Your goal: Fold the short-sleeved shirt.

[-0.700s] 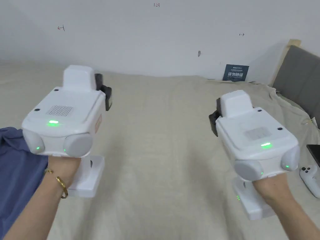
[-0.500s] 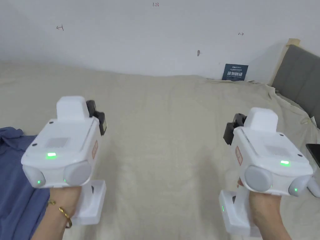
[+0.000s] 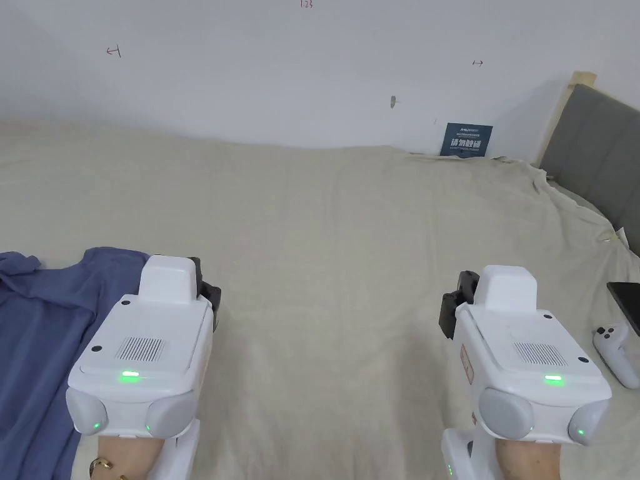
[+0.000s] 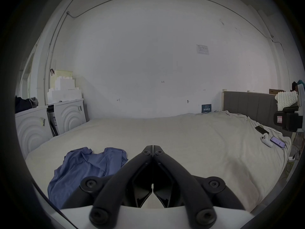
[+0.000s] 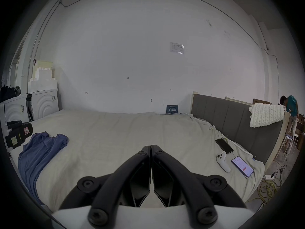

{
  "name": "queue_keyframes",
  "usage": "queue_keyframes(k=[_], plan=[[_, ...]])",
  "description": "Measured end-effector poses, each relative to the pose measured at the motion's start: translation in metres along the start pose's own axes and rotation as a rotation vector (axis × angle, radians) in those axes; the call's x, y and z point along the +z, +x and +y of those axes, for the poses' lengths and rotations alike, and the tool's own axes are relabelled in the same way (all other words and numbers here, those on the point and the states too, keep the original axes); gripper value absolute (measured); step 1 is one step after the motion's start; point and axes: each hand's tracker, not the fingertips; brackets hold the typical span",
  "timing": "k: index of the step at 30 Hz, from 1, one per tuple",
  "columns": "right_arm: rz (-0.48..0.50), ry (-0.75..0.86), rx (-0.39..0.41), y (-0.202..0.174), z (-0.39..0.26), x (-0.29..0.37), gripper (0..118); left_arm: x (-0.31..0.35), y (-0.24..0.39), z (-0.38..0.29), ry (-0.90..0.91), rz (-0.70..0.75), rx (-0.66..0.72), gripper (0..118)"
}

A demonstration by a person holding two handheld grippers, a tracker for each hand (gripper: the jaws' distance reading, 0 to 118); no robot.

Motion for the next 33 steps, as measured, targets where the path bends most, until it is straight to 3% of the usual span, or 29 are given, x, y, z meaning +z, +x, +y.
queue_keyframes(k=[33], plan=[[-0.007,0.027,0.012,-0.001,0.012,0.011,0,0.001,0.005,0.01,0.009,-0.02,0.008,0]])
